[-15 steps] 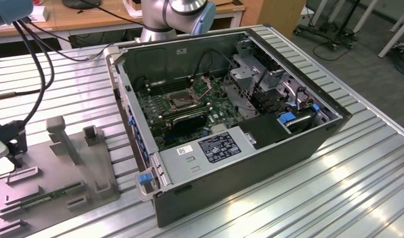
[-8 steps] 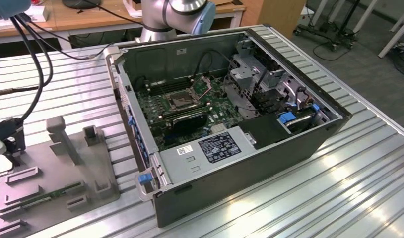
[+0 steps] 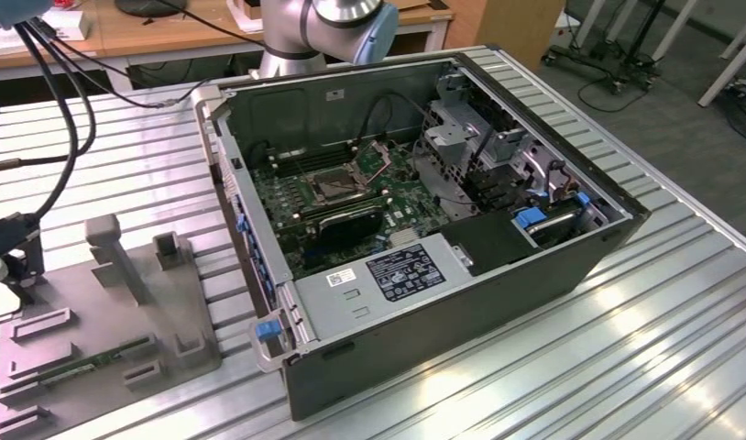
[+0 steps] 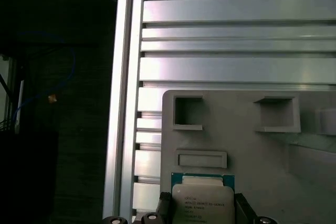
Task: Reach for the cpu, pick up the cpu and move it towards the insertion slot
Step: 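Pick up the cpu and move it towards the insertion slot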
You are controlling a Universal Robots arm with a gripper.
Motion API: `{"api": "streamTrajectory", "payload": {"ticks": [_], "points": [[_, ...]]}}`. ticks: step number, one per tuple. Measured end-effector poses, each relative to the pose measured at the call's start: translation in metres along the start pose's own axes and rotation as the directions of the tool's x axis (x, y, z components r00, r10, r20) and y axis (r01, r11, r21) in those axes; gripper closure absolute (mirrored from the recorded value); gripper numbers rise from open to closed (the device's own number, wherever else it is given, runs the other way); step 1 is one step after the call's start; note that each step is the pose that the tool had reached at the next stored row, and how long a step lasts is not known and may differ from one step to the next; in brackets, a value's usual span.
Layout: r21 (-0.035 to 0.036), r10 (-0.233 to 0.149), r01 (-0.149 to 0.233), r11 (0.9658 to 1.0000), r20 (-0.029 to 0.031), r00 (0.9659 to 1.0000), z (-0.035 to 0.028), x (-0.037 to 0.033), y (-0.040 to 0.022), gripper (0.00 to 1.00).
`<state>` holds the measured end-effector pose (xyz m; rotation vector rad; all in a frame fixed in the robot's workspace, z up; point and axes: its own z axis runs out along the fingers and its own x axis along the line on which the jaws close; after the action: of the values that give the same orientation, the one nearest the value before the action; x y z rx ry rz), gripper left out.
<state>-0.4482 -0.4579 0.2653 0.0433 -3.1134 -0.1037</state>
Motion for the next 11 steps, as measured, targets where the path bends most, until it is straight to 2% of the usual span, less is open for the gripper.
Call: {"api": "streamTrajectory", "payload": {"ticks": [11], "points": [[0.0001, 0.0, 0.0, 1.0, -0.0002, 1.0, -0.0032, 0.0001, 0.0002, 0.45]]}}
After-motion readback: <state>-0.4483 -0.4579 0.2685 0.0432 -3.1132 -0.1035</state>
